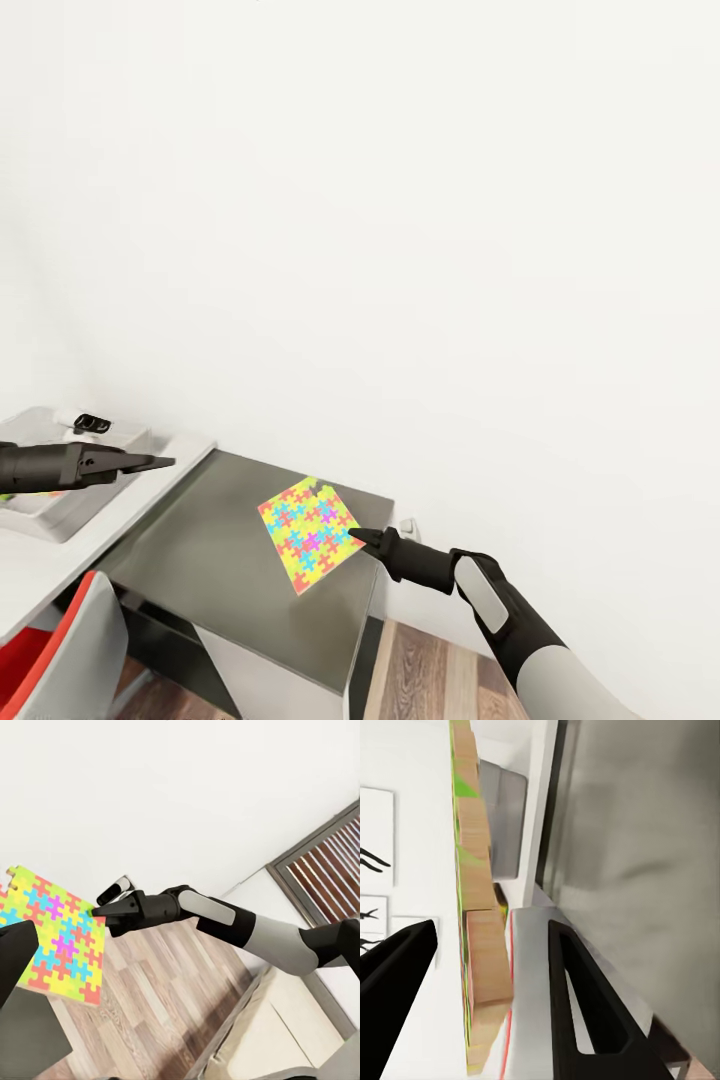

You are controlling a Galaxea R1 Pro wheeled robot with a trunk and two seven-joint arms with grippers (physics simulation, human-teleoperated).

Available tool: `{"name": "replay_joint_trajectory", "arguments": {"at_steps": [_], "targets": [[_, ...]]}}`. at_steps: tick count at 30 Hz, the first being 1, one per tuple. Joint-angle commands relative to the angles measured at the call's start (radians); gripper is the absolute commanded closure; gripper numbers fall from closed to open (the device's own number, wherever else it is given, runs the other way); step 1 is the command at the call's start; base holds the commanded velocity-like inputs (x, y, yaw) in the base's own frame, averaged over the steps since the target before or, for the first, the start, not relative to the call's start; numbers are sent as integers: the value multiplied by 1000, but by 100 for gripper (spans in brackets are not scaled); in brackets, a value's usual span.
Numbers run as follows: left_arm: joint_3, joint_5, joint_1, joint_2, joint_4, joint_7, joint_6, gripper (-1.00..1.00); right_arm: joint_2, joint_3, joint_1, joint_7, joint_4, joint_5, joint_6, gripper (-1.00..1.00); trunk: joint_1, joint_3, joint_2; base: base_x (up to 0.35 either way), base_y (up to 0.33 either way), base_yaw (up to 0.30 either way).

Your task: Put all the toys in the child's room - the three board games (two on the bed and one on the table), the two jigsaw puzzles on the table, and the tennis ball on the table - inside the toy box on the table in the child's room.

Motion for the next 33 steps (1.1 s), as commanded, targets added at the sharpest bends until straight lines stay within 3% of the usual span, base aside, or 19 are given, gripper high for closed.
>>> {"name": "replay_joint_trajectory", "arguments": {"at_steps": [1,11,17,33], "targets": [[-3,0,-2,1,1,-5,11,-100,-1,0,-1,0,0,-3,5,100,-4,2,6,0,0,123],[-3,0,-2,1,1,-5,11,-100,0,1,0,0,0,2,2,100,-42,35,76,0,0,20],[-5,0,-2,-1,1,-5,11,-100,0,7,2,0,0,3,-47,100,-65,53,118,0,0,12],[-4,1,-2,-1,2,-5,11,-100,1,10,3,-10,0,5,-57,100,-126,109,230,0,0,252]]}}
